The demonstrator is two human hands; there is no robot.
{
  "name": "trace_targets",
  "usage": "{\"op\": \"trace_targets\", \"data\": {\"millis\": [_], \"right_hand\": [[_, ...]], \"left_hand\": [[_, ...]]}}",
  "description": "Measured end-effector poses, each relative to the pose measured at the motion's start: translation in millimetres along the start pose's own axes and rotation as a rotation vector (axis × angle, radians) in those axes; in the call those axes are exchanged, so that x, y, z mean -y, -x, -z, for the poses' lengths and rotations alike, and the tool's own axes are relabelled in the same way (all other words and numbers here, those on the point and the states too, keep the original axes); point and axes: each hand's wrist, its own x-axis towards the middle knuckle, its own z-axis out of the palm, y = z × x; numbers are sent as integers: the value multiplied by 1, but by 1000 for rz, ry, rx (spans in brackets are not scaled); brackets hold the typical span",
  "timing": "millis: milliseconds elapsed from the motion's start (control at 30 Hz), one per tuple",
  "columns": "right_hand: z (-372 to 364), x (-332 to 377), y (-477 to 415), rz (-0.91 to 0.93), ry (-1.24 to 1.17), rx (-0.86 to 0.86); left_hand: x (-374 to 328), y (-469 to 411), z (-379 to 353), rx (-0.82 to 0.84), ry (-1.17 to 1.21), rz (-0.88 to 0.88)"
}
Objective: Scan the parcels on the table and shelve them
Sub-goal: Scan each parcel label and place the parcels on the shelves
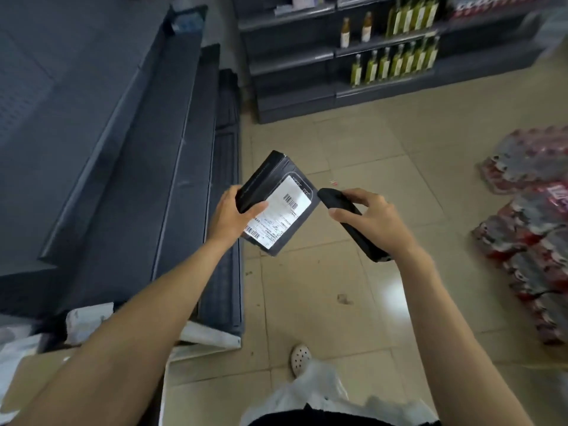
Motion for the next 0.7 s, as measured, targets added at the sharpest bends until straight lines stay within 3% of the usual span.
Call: {"op": "trace_targets", "data": {"millis": [167, 400, 700], "right_hand": [[5, 10, -103, -72, -41, -88], [14, -2, -261, -154, 6, -125], [55, 68, -575, 61, 177, 15]], "left_hand": [[5, -141, -4, 29, -40, -8], [7, -292, -60, 157, 78, 13], [-10, -566, -47, 41, 43, 58]]}}
